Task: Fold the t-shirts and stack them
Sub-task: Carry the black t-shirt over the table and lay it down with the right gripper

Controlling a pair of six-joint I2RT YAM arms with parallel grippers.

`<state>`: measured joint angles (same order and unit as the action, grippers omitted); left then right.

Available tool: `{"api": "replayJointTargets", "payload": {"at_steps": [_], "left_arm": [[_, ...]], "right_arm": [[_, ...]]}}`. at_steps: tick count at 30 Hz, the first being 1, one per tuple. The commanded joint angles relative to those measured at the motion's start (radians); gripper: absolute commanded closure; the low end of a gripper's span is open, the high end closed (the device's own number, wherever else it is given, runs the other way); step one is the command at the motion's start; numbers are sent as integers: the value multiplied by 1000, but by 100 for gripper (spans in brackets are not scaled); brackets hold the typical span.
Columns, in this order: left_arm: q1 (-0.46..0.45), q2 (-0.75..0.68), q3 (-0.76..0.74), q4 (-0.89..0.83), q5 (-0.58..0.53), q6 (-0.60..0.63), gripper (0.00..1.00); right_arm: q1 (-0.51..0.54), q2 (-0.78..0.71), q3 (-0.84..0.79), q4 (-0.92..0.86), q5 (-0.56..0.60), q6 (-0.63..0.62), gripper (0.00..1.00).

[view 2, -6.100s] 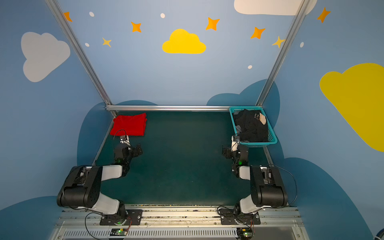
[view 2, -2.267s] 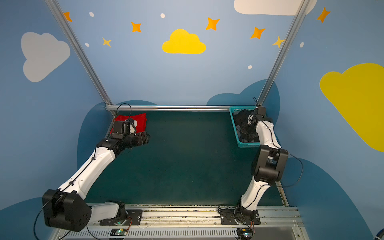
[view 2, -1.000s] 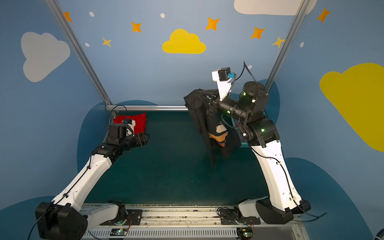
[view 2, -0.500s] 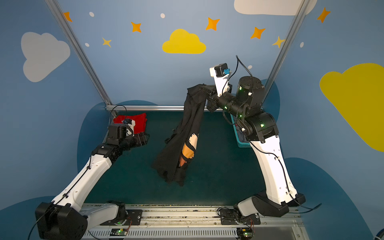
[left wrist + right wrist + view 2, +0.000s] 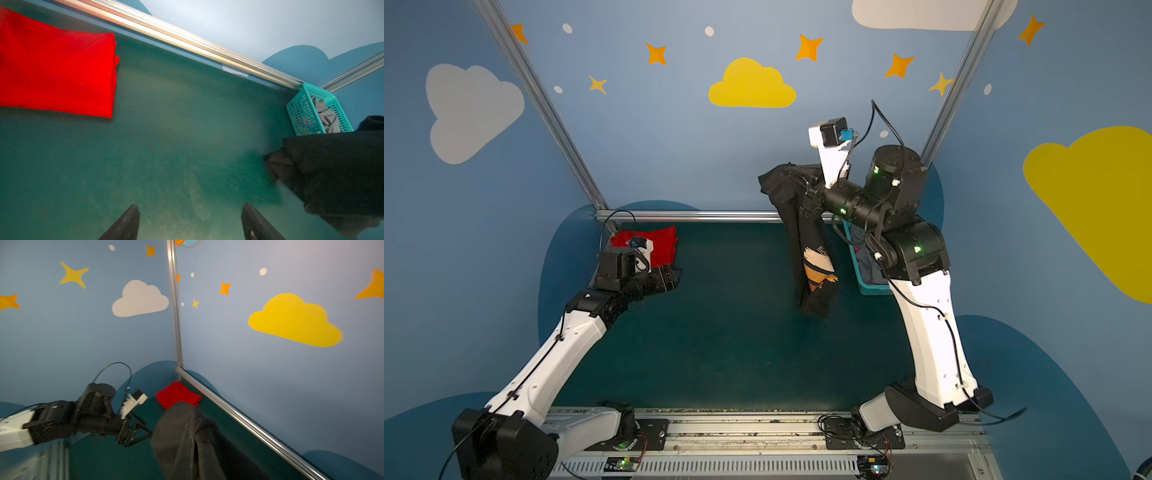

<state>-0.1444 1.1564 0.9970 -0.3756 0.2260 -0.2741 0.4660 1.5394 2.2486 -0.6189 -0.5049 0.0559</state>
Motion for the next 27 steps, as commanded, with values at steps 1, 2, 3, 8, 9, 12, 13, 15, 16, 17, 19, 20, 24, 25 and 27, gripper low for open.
{"api": "replayJointTargets", "payload": {"at_steps": [1,2,3,8,9,12,13,15,16,17,19,20,24,25,27], "left_arm": [[1,-33,-13,14,-43,2,22],[1,-39,-15,14,-52,5,22],[2,-45,-17,15,-65,9,22],[5,-80,-30,20,-144,13,23],[5,-90,-35,24,-162,12,24],[13,-116,-53,46,-192,4,24],[16,-125,-60,52,-198,-1,25],[23,-137,-68,61,-208,-7,25],[25,-140,-70,63,-214,-10,25],[26,-142,-72,63,-218,-11,25],[27,-140,-72,59,-229,-13,25],[28,-137,-72,55,-232,-12,25],[25,-106,-60,34,-210,-16,25],[24,-86,-55,26,-196,-16,24],[15,-47,-38,-2,-182,-15,22]], "right_arm": [[31,112,15,45,-225,124,100],[46,138,10,43,-244,137,100],[65,166,-1,40,-265,146,100],[171,289,-131,50,-372,203,100],[194,319,-165,57,-395,223,100],[257,423,-231,56,-458,265,92],[273,462,-229,34,-471,263,88],[294,519,-203,-39,-456,230,80],[299,530,-191,-67,-428,210,77],[301,530,-189,-80,-407,198,73],[294,501,-207,-84,-364,176,58],[291,481,-219,-86,-348,165,55],[254,360,-354,-82,-259,137,43],[237,322,-409,-74,-237,138,41],[194,247,-519,-56,-207,153,36]]}}
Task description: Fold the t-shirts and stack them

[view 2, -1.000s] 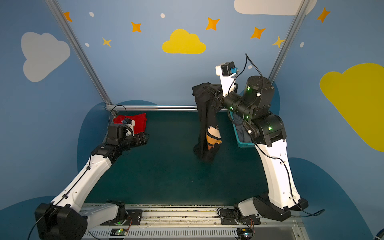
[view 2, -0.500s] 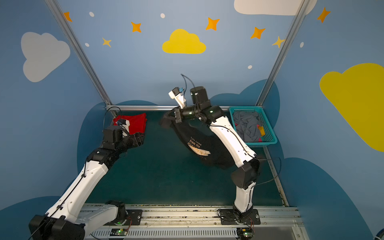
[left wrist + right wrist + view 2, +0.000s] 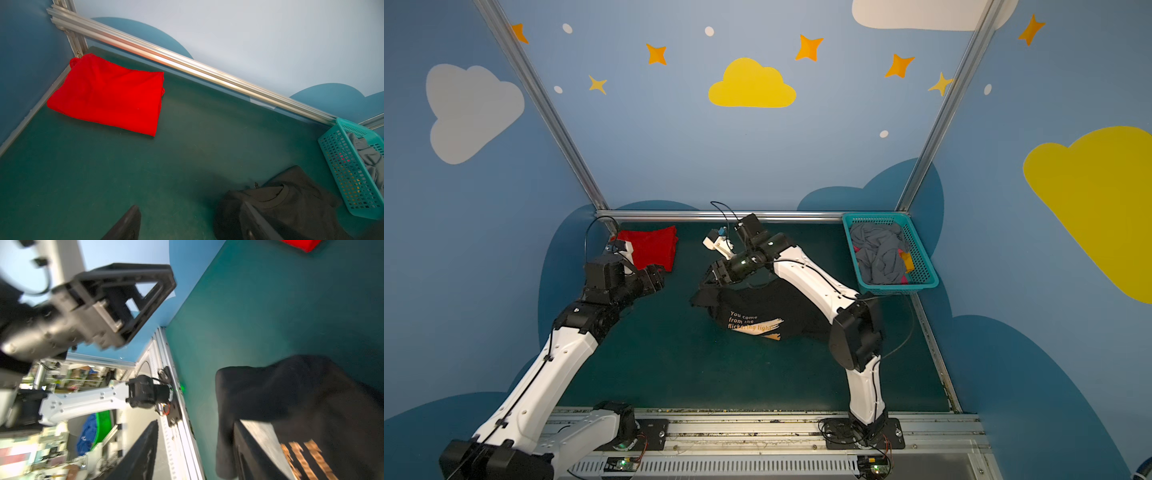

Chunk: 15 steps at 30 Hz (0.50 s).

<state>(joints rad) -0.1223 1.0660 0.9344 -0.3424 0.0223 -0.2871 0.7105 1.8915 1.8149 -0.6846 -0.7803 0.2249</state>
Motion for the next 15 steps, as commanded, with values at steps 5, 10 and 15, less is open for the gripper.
{"api": "replayJointTargets", "payload": {"at_steps": [5,10,15], "left_arm": [[-47,163,88,-109,77,18,16],[-108,226,101,-133,90,39,13],[-158,331,168,-133,80,46,13]], "right_arm": [[-157,-296,-337,36,177,7,28],[-255,-442,-496,-49,350,-3,24],[-390,-539,-686,-68,606,52,20]]}}
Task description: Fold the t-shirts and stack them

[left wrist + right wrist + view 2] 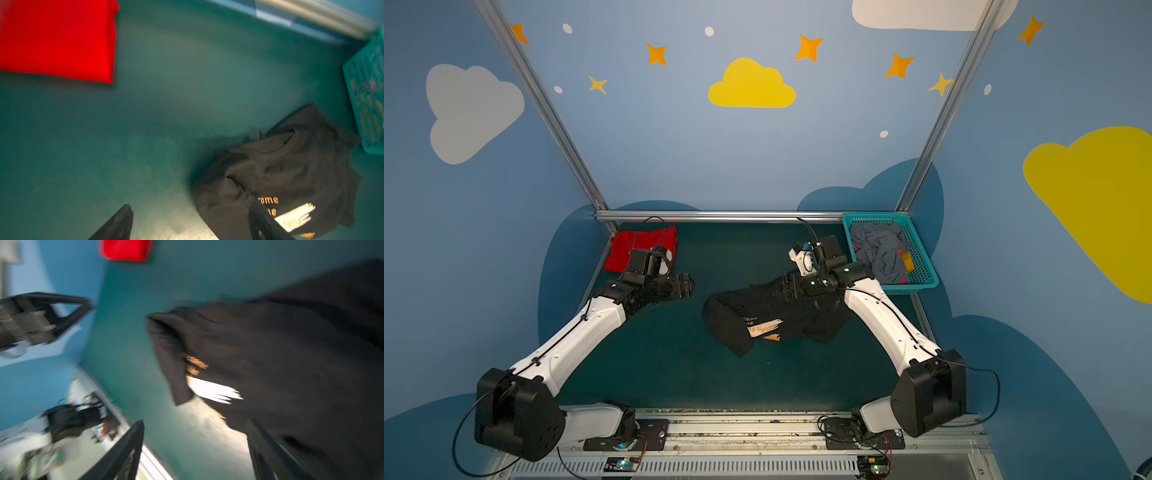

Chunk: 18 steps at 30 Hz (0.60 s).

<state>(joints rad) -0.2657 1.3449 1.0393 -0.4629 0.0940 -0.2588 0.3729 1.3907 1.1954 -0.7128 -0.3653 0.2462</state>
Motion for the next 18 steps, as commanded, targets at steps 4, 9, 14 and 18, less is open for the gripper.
{"api": "replayJointTargets", "payload": {"at_steps": [4,9,14,18], "left_arm": [[-35,210,192,-30,55,-21,17],[-110,456,397,-117,43,0,19],[-221,641,631,-148,40,19,18],[-288,748,805,-213,12,43,18]], "right_arm": [[-169,-36,-165,-8,273,72,21],[-271,49,-211,9,334,90,22],[-340,162,-206,55,328,113,26],[-350,254,-191,66,330,125,32]]}}
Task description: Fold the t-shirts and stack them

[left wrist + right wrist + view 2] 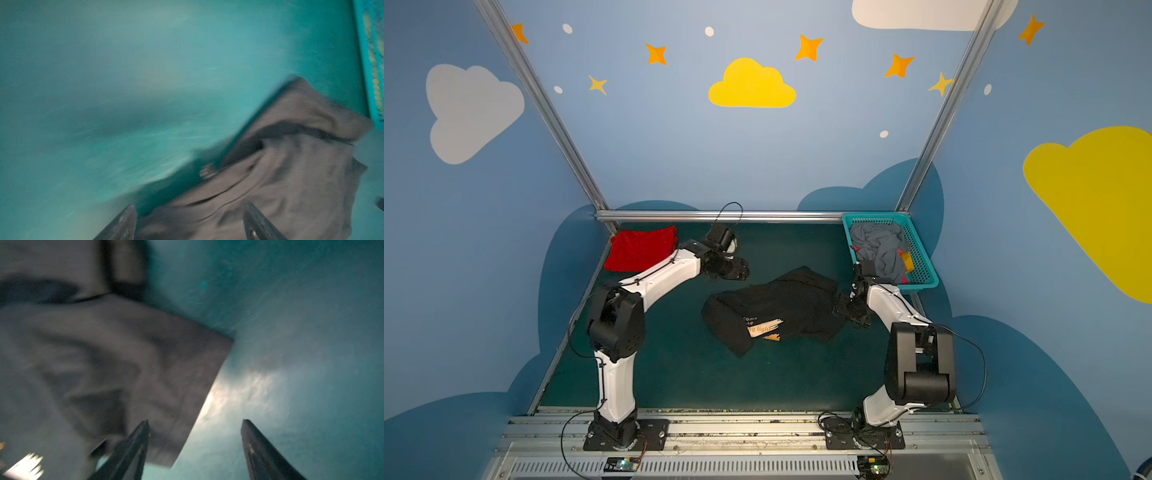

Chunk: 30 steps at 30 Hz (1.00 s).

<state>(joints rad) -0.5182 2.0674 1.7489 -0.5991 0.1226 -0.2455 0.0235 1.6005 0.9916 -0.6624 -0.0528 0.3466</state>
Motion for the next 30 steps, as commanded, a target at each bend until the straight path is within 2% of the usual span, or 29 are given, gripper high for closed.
{"api": "replayJointTargets", "payload": {"at_steps": [1,3,7,12,16,24,30], "left_arm": [[-44,39,116,-80,-16,28,18],[-54,51,135,-70,-6,23,18],[-58,43,126,-51,9,4,18],[-59,10,99,-46,0,3,18],[-59,-15,69,-29,-1,-1,18],[-60,-62,36,-6,-6,-7,18],[-61,-130,2,16,-38,8,19]], "right_arm": [[-1,63,16,18,12,28,33],[0,98,16,41,-21,34,36],[2,143,12,89,-105,51,49],[7,177,6,89,-112,54,73],[15,156,-11,99,-122,59,100],[62,31,19,44,-81,44,100],[139,-160,80,-19,-15,3,100]]}}
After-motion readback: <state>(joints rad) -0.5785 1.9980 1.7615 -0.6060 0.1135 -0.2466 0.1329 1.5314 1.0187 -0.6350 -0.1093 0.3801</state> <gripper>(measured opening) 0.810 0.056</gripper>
